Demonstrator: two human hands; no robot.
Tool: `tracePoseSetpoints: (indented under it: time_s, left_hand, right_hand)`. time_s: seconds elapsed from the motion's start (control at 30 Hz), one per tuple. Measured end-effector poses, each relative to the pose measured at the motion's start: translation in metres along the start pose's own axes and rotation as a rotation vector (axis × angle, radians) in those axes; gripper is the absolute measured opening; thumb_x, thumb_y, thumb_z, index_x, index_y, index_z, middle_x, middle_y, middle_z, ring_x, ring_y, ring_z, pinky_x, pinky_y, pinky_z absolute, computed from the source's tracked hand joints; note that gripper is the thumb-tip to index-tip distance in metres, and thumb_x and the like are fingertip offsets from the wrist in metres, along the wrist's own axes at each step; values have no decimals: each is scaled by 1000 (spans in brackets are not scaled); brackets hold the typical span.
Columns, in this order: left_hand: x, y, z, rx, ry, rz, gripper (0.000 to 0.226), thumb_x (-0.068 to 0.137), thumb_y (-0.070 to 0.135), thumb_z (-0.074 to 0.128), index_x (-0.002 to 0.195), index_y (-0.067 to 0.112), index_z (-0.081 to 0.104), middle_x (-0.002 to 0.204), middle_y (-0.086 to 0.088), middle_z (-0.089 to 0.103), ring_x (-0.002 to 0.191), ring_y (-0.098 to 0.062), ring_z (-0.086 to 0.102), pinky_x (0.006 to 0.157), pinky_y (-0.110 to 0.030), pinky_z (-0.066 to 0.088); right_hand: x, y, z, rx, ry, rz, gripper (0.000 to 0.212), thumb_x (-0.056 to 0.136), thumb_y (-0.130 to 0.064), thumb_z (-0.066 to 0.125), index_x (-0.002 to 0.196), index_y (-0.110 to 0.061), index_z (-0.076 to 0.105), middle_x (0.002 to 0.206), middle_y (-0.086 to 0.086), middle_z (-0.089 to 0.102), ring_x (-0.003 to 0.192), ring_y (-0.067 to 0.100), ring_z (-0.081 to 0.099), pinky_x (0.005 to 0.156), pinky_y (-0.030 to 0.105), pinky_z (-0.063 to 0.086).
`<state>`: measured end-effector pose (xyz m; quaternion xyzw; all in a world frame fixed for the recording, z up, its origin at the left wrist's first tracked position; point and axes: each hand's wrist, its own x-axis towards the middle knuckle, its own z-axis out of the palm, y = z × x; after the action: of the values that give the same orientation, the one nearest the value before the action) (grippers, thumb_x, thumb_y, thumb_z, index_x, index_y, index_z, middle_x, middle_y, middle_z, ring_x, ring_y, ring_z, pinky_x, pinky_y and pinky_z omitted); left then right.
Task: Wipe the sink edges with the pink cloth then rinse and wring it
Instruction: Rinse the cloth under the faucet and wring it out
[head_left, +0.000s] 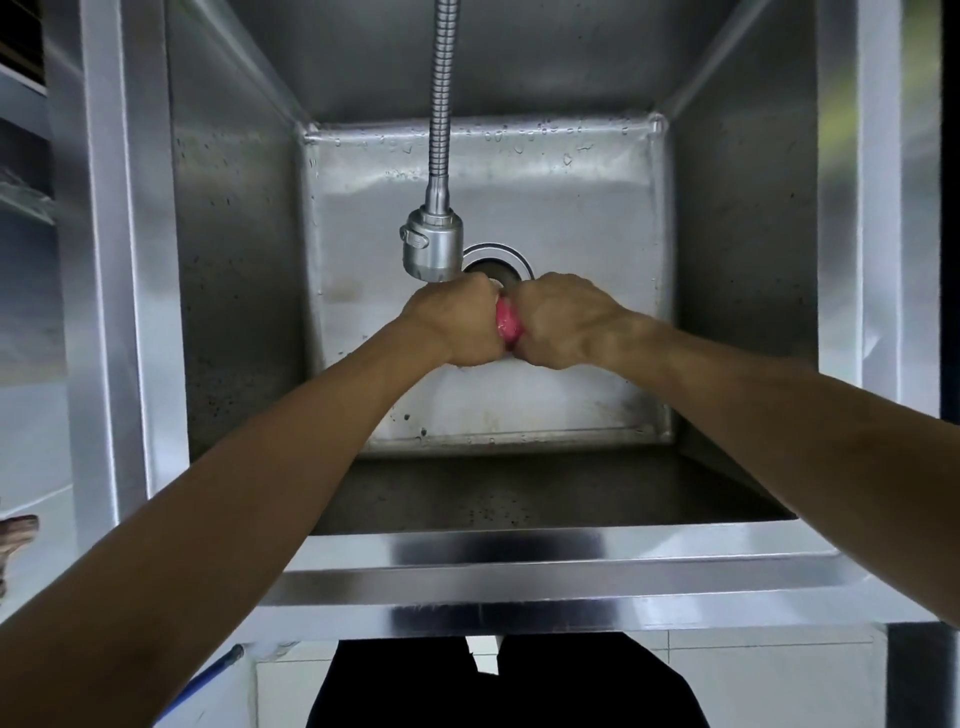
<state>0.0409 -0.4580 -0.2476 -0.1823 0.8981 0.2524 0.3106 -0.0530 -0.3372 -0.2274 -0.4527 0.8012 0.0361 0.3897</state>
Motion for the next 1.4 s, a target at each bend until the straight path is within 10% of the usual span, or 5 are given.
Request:
tracePoseSetpoints:
  time_s: [0.4, 0.67, 0.87, 1.17, 1.4]
  left_hand:
    - [-3, -9, -10, -697, -521, -114, 33, 76, 24, 88, 102, 9, 75, 90, -11, 79, 81, -23, 79, 69, -34, 63]
    - [-1, -14, -7, -191, -18, 247, 31, 76, 29, 86, 94, 36, 61, 84, 11, 68, 72, -3, 66, 65, -34, 61]
    - [-1, -15, 11, -259, 382, 397, 37, 77, 17, 87, 106, 22, 65, 96, 6, 66, 88, -14, 62, 71, -31, 54]
    - [-3, -29, 10, 71, 597, 556, 37, 73, 13, 77, 107, 13, 61, 93, -6, 68, 80, -26, 57, 75, -25, 33]
    - [0, 0, 13, 48, 260, 49, 20, 77, 32, 79, 83, 21, 64, 69, 7, 50, 72, -25, 60, 49, -23, 32]
  right_hand:
    - [2, 13, 27, -176, 345, -215, 29, 91, -27, 68, 113, -14, 55, 101, 9, 70, 95, 36, 66, 68, 36, 40]
    - [2, 44, -38, 583, -412, -28, 60, 56, -77, 82, 96, -33, 74, 92, -8, 78, 82, 9, 74, 73, 25, 56]
    - [15, 53, -29, 874, -984, -8, 61, 67, -37, 93, 115, -8, 68, 103, 11, 75, 82, 21, 73, 67, 30, 62]
    - [10, 29, 3, 909, -592, 22, 42, 64, -34, 96, 91, -14, 70, 65, -2, 66, 57, 11, 62, 50, 25, 52]
    - [16, 18, 8, 106, -45, 108, 13, 75, -27, 71, 86, -21, 67, 72, -3, 61, 60, 14, 57, 51, 23, 38]
